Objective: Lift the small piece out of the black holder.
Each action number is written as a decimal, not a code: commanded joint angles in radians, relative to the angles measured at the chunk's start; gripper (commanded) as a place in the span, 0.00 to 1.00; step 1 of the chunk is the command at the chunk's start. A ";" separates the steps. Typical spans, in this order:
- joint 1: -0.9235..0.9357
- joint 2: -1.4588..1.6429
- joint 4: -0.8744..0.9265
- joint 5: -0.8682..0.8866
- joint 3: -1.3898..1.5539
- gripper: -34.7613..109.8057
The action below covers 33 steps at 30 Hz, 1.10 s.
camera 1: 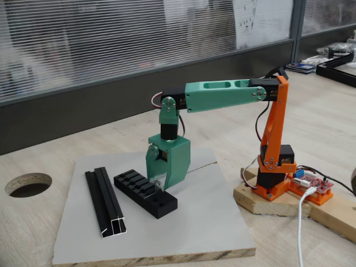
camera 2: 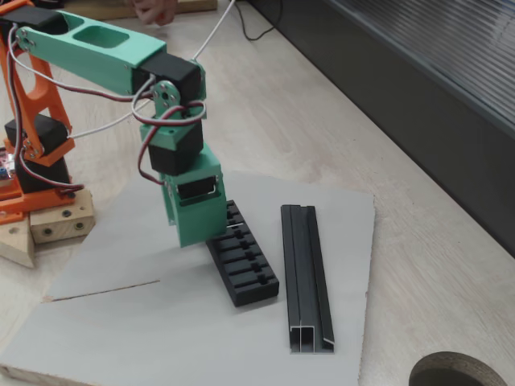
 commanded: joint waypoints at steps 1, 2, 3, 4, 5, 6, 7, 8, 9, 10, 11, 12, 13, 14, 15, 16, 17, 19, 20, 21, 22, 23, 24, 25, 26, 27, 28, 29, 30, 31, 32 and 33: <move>-0.023 -0.002 0.011 0.025 -0.023 0.48; -0.023 -0.002 0.011 0.025 -0.023 0.48; -0.023 -0.002 0.011 0.025 -0.023 0.48; -0.023 0.000 0.011 0.025 -0.023 0.48; -0.023 0.002 0.011 0.025 -0.025 0.48; -0.023 0.003 0.011 0.025 -0.025 0.48; -0.025 0.003 0.011 0.028 -0.025 0.48; -0.025 0.002 0.011 0.043 -0.025 0.48; -0.025 -0.002 0.011 0.063 -0.025 0.48; -0.025 -0.003 0.009 0.087 -0.025 0.48; -0.025 -0.003 0.009 0.109 -0.025 0.48; -0.025 -0.005 0.009 0.112 -0.025 0.48; -0.025 -0.005 0.009 0.114 -0.025 0.48; -0.025 -0.005 0.009 0.114 -0.025 0.48; -0.025 -0.005 0.009 0.114 -0.025 0.48; -0.025 -0.005 0.008 0.114 -0.026 0.48; -0.025 -0.003 0.008 0.114 -0.026 0.48; -0.025 0.003 0.008 0.114 -0.026 0.48; -0.025 0.003 0.008 0.114 -0.026 0.48; -0.025 0.005 0.008 0.114 -0.026 0.48; -0.032 0.005 0.008 0.114 -0.026 0.48; -0.046 0.006 0.008 0.114 -0.026 0.48; -0.066 0.006 0.008 0.114 -0.026 0.48; -0.081 0.006 0.006 0.114 -0.026 0.48; -0.091 0.006 0.005 0.114 -0.026 0.48; -0.095 0.006 -0.006 0.114 -0.031 0.48; -0.095 0.005 -0.023 0.114 -0.040 0.48; -0.095 -0.002 -0.041 0.114 -0.051 0.48; -0.095 -0.005 -0.060 0.114 -0.060 0.48; -0.087 -0.006 -0.077 0.114 -0.067 0.48; -0.084 -0.008 -0.087 0.114 -0.074 0.48; -0.083 -0.008 -0.091 0.114 -0.074 0.48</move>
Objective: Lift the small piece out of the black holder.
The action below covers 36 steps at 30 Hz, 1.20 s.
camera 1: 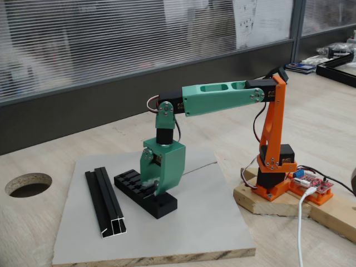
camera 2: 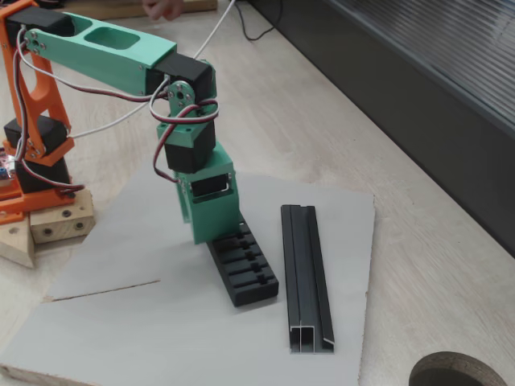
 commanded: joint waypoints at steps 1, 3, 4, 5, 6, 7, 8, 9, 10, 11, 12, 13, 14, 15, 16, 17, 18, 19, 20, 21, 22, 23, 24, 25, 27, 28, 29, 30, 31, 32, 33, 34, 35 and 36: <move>-0.014 0.017 -0.018 0.012 -0.028 0.48; -0.014 0.017 -0.012 0.012 -0.020 0.48; -0.014 0.017 -0.012 0.012 -0.015 0.48; -0.014 0.017 -0.011 0.012 -0.014 0.48; -0.014 0.017 -0.008 0.012 -0.012 0.48; -0.014 0.017 -0.006 0.012 -0.012 0.48; -0.014 0.017 -0.006 0.012 -0.011 0.48; -0.014 0.015 -0.006 0.011 -0.011 0.48; -0.014 0.015 -0.006 0.011 -0.011 0.48; -0.014 0.015 -0.006 0.011 -0.011 0.48; -0.014 0.015 -0.006 0.011 -0.011 0.48; -0.014 0.015 -0.005 0.009 -0.009 0.48; -0.014 0.015 -0.005 -0.003 0.000 0.48; -0.014 0.023 -0.005 -0.025 0.017 0.48; -0.014 0.031 -0.005 -0.052 0.034 0.48; -0.014 0.032 -0.005 -0.081 0.051 0.48; -0.014 0.034 -0.005 -0.101 0.052 0.48; -0.014 0.034 -0.005 -0.110 0.051 0.48; -0.014 0.034 -0.005 -0.110 0.046 0.48; -0.014 0.034 -0.008 -0.110 0.046 0.48; -0.014 0.034 -0.008 -0.109 0.046 0.48; -0.014 0.034 -0.011 -0.109 0.046 0.48; -0.014 0.034 -0.014 -0.107 0.046 0.48; -0.014 0.034 -0.017 -0.100 0.046 0.48; -0.012 0.034 -0.017 -0.074 0.044 0.48; -0.009 0.034 -0.012 -0.063 0.044 0.48; 0.006 0.034 -0.008 -0.060 0.046 0.48; 0.032 0.034 -0.006 -0.061 0.048 0.48; 0.058 0.035 -0.006 -0.061 0.048 0.48; 0.067 0.035 -0.006 -0.063 0.048 0.48; 0.077 0.035 -0.006 -0.063 0.048 0.48; 0.078 0.035 -0.006 -0.060 0.048 0.48; 0.081 0.035 -0.006 -0.060 0.048 0.48; 0.084 0.035 -0.006 -0.060 0.048 0.48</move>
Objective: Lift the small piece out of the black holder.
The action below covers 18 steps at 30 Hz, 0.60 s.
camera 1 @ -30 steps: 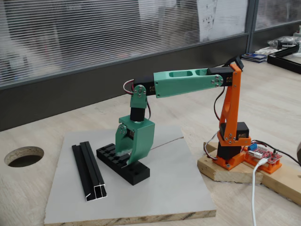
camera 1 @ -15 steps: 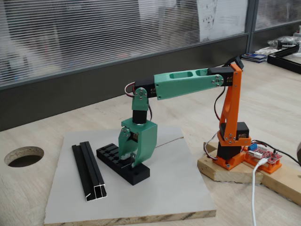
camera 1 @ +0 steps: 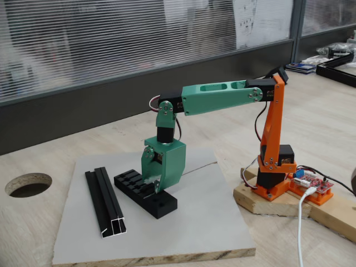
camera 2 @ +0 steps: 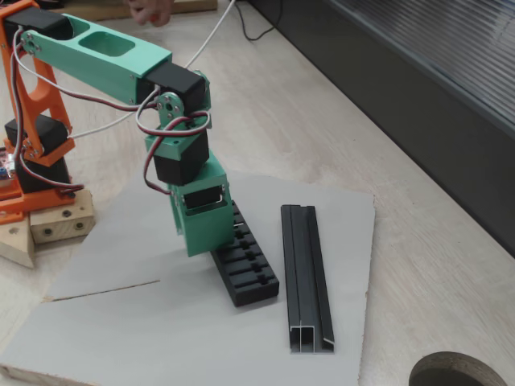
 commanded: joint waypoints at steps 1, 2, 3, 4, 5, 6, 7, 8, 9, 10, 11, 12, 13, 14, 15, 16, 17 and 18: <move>0.012 0.035 0.008 0.025 0.005 0.48; 0.012 0.035 0.008 0.021 0.005 0.48; 0.003 0.035 0.008 0.021 0.003 0.48; 0.002 0.035 0.008 0.025 0.003 0.48; 0.000 0.035 0.005 0.025 0.003 0.48; 0.000 0.035 0.000 0.026 0.003 0.48; 0.000 0.034 -0.002 0.028 0.003 0.48; 0.000 0.034 -0.003 0.028 0.003 0.48; 0.000 0.034 -0.003 0.028 0.003 0.48; 0.000 0.034 -0.002 0.028 0.003 0.48; 0.000 0.034 0.003 0.028 0.003 0.48; 0.002 0.035 0.006 0.021 0.003 0.48; 0.002 0.035 0.008 0.018 0.005 0.48; 0.002 0.035 0.008 0.017 0.005 0.48; 0.002 0.035 0.008 0.015 0.005 0.47; 0.002 0.035 0.008 0.015 0.005 0.46; 0.002 0.035 0.008 0.015 0.005 0.44; 0.000 0.035 0.008 0.014 0.005 0.41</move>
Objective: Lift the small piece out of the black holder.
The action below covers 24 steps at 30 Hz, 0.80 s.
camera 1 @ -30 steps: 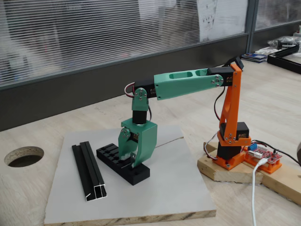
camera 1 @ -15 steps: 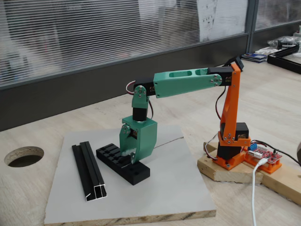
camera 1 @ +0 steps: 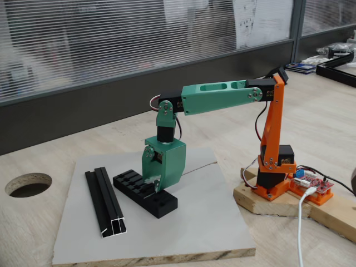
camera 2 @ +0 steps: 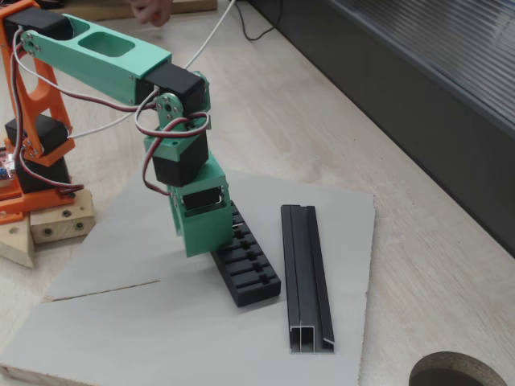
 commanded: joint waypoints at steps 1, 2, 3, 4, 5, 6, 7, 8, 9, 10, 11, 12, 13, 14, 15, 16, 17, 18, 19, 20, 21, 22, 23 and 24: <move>-0.012 0.035 0.006 0.014 0.005 0.37; -0.012 0.035 0.003 0.014 0.005 0.34; -0.012 0.035 -0.005 0.014 0.005 0.30; -0.012 0.035 -0.003 0.014 0.005 0.28; -0.011 0.035 0.006 0.014 0.005 0.25; -0.006 0.035 0.008 0.014 0.008 0.24; -0.006 0.035 0.008 0.014 0.008 0.24; -0.003 0.035 0.008 0.014 0.006 0.25; -0.002 0.035 0.008 0.014 0.006 0.25; -0.002 0.035 -0.003 0.014 0.006 0.25; 0.000 0.035 -0.006 0.014 0.006 0.25; 0.000 0.035 -0.006 0.014 0.006 0.25; 0.000 0.035 -0.008 0.014 0.005 0.25; 0.000 0.035 -0.008 0.014 0.003 0.25; 0.000 0.035 -0.008 0.014 0.002 0.25; 0.000 0.037 -0.008 0.014 0.000 0.25; -0.003 0.043 -0.008 0.015 -0.012 0.25; -0.005 0.060 -0.008 0.015 -0.034 0.25; -0.002 0.087 -0.006 0.015 -0.060 0.25; 0.000 0.120 -0.005 0.015 -0.087 0.25; 0.002 0.147 0.003 0.015 -0.114 0.25; 0.002 0.169 0.006 0.015 -0.132 0.25; 0.002 0.183 0.008 0.017 -0.143 0.25; 0.002 0.193 0.008 0.017 -0.147 0.25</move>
